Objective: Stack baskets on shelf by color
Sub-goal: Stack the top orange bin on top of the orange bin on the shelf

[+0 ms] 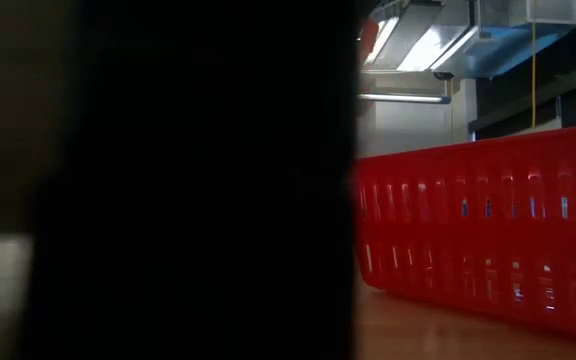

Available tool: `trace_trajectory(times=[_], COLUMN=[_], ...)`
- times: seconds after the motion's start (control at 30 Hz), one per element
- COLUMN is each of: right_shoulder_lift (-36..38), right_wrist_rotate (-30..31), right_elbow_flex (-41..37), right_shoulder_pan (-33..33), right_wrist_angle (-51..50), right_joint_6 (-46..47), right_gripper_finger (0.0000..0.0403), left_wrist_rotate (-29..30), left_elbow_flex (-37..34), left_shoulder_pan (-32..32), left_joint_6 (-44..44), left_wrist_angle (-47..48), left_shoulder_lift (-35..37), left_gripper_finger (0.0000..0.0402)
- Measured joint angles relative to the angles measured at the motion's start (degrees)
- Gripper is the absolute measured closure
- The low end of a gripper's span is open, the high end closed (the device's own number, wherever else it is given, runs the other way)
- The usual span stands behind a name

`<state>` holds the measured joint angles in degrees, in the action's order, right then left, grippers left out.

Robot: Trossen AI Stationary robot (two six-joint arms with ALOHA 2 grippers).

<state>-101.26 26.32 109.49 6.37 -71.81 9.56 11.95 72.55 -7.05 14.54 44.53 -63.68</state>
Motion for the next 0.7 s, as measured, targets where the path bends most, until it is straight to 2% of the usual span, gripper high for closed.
trace_trajectory(times=[0.17, 0.33, 0.53, 0.7], right_shoulder_lift=[-0.1, -0.1, -0.1, -0.1], right_wrist_rotate=[0.8, 3.2, 3.8, 2.5], right_elbow_flex=[0.0, 0.0, 0.0, 0.0], right_shoulder_pan=[0.0, 0.2, 0.2, 0.3], right_wrist_angle=[-0.2, -0.3, -0.3, 0.2], right_joint_6=[-7.4, -12.9, -13.6, -11.5], right_gripper_finger=[0.0403, 0.0403, 0.0403, 0.0403], left_wrist_rotate=[5.8, 6.6, 6.8, 8.9], left_elbow_flex=[0.1, 0.2, 0.2, 0.0], left_shoulder_pan=[0.0, 1.4, 2.4, 2.4], left_joint_6=[10.1, 18.9, 19.0, 15.7], left_wrist_angle=[-11.2, -20.5, -25.5, -24.5], left_shoulder_lift=[-0.4, -1.7, -4.3, -4.9], left_gripper_finger=[0.0333, 0.0333, 0.0333, 0.0333])
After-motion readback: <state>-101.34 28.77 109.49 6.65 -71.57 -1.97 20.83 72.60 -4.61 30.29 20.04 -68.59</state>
